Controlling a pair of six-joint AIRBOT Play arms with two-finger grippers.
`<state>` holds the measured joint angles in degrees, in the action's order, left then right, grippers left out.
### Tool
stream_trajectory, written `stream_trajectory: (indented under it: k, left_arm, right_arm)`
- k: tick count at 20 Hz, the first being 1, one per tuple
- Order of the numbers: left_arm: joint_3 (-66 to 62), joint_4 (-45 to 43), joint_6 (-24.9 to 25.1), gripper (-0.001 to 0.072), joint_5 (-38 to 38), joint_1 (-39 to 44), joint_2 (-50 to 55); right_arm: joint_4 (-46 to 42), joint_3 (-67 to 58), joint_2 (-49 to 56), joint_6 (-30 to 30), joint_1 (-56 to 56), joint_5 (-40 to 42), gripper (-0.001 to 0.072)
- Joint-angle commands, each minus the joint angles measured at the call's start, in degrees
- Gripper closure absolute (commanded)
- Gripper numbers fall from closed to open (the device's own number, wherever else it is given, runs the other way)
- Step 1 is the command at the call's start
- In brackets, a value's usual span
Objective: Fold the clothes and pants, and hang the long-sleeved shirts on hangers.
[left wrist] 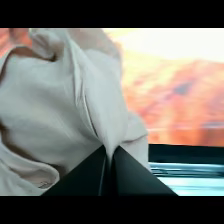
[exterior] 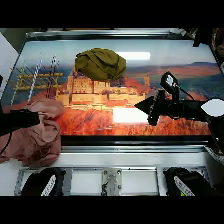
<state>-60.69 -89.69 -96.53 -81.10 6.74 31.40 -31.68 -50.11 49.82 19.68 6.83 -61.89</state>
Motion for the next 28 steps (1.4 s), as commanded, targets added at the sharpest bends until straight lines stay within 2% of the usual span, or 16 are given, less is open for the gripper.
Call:
stream_trajectory:
  k: [1,4,7,9,11,13,15,16,17,18,19,20,22,24,28]
  left_arm:
    - [-6.05,2.64,-9.16,0.0699,0.44,18.91,-3.48]
    - [-10.32,2.19,-11.06,0.07,7.26,33.33,2.62]
    - [-17.11,2.25,-9.07,0.0699,15.54,41.59,14.1]
    - [-24.11,2.29,-5.44,0.0699,17.77,43.1,23.21]
    - [-31.1,2.78,-5.22,0.0699,19.26,43.04,32.04]
    - [-36.68,2.71,-3.17,0.0699,21.33,43.01,40.06]
    - [-41.22,2.56,-1.68,0.0698,21.66,42.84,47.04]
    - [-43.12,2.45,-1.18,0.0605,20.83,42.05,49.66]
    - [-44.89,2.4,-1.22,0.0213,19.87,40.52,51.95]
    - [-46.56,2.47,-2.14,-0.0001,17.75,38.1,53.72]
    - [-47.39,2.82,-2.38,0.0009,15.15,35.36,54.71]
    - [-47.23,2.89,-2.47,0.0009,11.76,32.41,55.04]
    - [-43.45,2.91,-2.47,0.0008,7.61,26.91,53.66]
    - [-34.51,2.91,-2.49,0.0008,6.43,21.24,49.4]
    - [-11.96,6.84,-2.49,0.0008,6.8,11.37,39.47]
  right_arm:
    - [3.45,-0.04,0.15,0.02,0.07,-0.04,0.0699]
    - [9.97,-0.04,0.09,-0.09,0.07,-3.26,0.0698]
    - [7.3,-0.11,-0.35,0.15,-1.53,2.21,0.07]
    - [4.37,-0.11,-1.99,3.41,-5.03,11.17,0.07]
    - [-0.04,-0.09,-4.24,6.91,-9.57,19.41,0.07]
    - [-2.71,-0.09,-5.16,10.05,-14.51,22.27,0.07]
    - [-4.85,-0.04,-4.98,13.31,-19.17,20.65,0.0699]
    - [-6.78,0.04,-4.85,14.95,-21.05,19.87,0.07]
    - [-8.87,0.31,-4.74,16.79,-22.58,19.82,0.0699]
    - [-11.19,0.52,-4.52,19.12,-23.87,19.69,0.0694]
    - [-13.44,0.9,-4.39,21.46,-25.16,18.88,0.0686]
    - [-15.26,1.38,-4.39,23.23,-26.32,17.44,0.0627]
    - [-17.14,2.95,-4.11,25.42,-28.22,13.44,0.0119]
    - [-18.53,5.09,-3.91,25.86,-28.89,10.16,0.0103]
    - [-19.15,9.55,-3.21,28.96,-28.89,9.49,0.0103]
